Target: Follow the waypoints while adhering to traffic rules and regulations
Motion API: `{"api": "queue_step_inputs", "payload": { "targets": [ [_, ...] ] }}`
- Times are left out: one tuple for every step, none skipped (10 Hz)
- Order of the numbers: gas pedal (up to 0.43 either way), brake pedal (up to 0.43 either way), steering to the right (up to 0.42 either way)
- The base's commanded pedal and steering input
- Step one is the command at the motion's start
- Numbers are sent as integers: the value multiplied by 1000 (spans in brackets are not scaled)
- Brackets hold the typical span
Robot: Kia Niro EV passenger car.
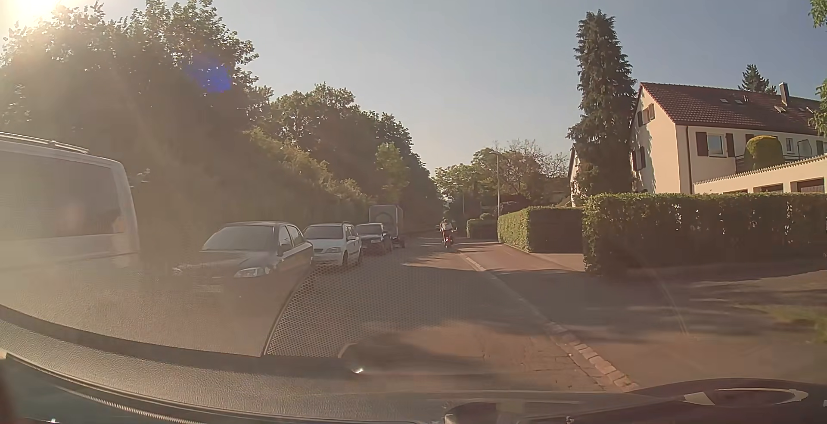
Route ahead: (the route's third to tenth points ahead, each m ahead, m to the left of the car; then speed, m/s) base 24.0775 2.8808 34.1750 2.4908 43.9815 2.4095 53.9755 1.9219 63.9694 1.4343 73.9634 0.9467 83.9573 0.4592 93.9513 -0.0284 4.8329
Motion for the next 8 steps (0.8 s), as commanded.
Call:
{"api": "queue_step_inputs", "payload": {
  "targets": [
    [87,0,-3],
    [87,0,-2],
    [87,0,-2],
    [87,0,-2],
    [87,0,-2],
    [87,0,-2],
    [87,0,-2],
    [87,0,-2]
  ]
}}
